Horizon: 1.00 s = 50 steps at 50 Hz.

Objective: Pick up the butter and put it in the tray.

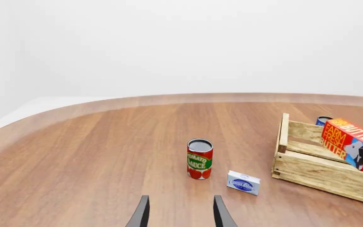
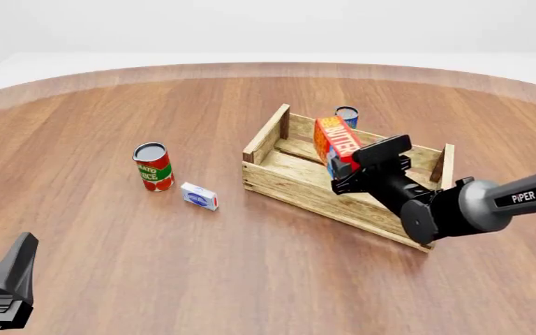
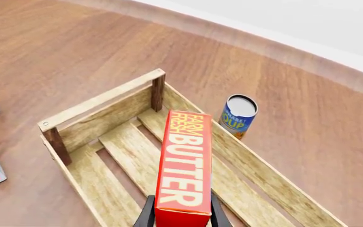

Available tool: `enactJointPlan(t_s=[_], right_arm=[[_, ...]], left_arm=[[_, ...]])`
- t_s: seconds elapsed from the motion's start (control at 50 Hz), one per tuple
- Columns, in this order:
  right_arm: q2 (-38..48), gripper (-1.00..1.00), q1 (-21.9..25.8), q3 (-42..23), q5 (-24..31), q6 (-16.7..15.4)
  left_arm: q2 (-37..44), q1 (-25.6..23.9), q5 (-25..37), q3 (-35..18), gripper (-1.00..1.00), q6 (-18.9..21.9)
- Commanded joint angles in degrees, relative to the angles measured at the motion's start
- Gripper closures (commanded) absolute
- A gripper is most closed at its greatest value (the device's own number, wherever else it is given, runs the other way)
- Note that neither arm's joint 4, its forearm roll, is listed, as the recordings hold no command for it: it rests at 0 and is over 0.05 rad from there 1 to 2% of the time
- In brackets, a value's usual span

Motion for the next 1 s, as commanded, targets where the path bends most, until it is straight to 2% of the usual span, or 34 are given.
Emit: enactJointPlan(t_s=[0.02,0.18,0.2,1.0], right_arm=[[-0.2,1.0,-0.2,-1.1,-0.3,0.9],[0.3,1.0,0.2,-1.4,-0.3,0.5],[0.4,-1.0,0.1,-1.4,-0.2,0.3],[-2.1,-1.0,0.3,-1.7,1.4,0.1]], left_arm=[[0.0,0.0,0.0,0.0,-1.0,0.0],[0.0,0.0,0.0,0.0,-1.0,0.0],[0.0,0.0,0.0,0.0,-1.0,0.0],[0.0,0.0,0.0,0.0,-1.0,0.0]])
